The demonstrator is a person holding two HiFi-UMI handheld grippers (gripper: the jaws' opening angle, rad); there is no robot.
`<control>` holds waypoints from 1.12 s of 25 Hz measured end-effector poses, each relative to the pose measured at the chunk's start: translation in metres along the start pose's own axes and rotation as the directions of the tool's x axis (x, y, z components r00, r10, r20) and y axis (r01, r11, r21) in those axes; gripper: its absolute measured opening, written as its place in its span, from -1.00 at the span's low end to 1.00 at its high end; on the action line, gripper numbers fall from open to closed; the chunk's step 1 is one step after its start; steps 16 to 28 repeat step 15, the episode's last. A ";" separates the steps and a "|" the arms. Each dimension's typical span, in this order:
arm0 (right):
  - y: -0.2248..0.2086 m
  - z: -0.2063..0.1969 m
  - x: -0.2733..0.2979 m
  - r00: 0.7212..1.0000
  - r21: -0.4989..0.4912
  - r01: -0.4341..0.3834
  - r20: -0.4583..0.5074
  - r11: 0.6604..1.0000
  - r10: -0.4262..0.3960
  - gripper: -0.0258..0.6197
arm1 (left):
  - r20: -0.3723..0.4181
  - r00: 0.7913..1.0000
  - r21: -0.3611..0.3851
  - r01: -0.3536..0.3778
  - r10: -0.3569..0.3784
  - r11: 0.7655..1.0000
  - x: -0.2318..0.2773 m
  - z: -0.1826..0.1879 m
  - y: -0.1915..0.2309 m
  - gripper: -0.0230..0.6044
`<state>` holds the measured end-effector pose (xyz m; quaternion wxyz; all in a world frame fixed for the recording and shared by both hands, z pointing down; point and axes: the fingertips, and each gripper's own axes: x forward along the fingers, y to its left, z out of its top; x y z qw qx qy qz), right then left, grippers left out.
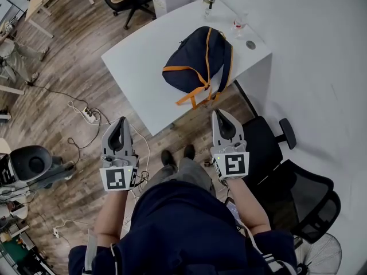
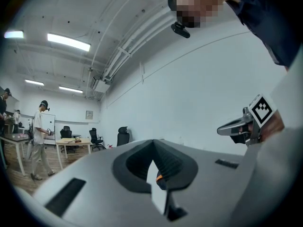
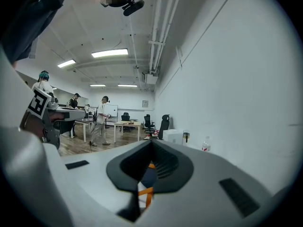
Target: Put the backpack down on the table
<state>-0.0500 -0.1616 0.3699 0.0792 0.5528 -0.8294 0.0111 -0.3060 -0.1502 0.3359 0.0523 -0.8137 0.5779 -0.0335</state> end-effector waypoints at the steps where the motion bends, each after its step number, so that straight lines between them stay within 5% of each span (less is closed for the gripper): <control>1: 0.001 0.000 0.000 1.000 -0.002 -0.001 0.000 1.000 0.001 -0.93 | 0.000 1.000 0.000 0.000 0.000 1.000 0.000 0.000 0.001 -0.92; 28: 0.002 0.003 0.002 1.000 -0.015 -0.005 0.001 1.000 0.005 -0.93 | 0.009 1.000 -0.003 -0.006 0.006 1.000 -0.001 0.003 0.003 -0.92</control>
